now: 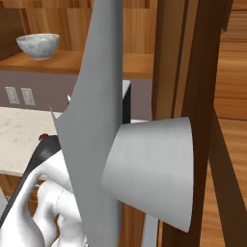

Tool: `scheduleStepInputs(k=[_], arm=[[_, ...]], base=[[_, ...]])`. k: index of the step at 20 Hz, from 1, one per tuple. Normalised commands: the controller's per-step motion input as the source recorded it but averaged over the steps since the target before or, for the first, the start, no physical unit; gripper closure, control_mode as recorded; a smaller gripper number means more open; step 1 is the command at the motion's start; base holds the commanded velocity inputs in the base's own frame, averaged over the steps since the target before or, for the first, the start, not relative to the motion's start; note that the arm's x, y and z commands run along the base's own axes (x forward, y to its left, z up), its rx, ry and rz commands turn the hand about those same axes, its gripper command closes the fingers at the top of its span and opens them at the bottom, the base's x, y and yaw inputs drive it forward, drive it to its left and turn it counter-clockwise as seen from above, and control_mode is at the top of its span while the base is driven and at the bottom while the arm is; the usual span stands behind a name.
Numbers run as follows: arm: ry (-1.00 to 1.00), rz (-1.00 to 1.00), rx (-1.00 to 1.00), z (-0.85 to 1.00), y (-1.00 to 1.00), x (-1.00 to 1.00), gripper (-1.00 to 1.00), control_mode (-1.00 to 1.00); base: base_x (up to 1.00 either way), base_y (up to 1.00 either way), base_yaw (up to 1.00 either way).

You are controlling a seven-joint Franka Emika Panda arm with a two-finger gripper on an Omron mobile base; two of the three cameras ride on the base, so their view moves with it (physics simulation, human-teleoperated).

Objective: Pick both bowls and place them on the counter. Then place the cheese in one bowl and place the tomato in the other bowl.

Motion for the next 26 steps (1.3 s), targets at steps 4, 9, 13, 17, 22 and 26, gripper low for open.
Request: scheduleStepInputs(k=[4,9,13,17,22,26], arm=[[0.08,-0.06,0.0,-0.3,-0.32,0.0,1.0,-1.0],[0.05,-0.08,0.0,-0.31,-0.27,0.05,1.0,-1.0],[0.03,-0.08,0.0,-0.3,-0.17,0.21,1.0,-1.0],[0.06,-0.07,0.0,-0.29,-0.19,0.25,1.0,-1.0],[0.06,-0.06,0.0,-0.28,-0.24,0.24,1.0,-1.0],[0.07,-0.04,0.0,-0.28,-0.25,0.27,1.0,-1.0]], base=[[0.0,0.0,0.0],[0.0,0.0,0.0],[0.0,0.0,0.0],[0.0,0.0,0.0],[0.0,0.0,0.0],[0.0,0.0,0.0]])
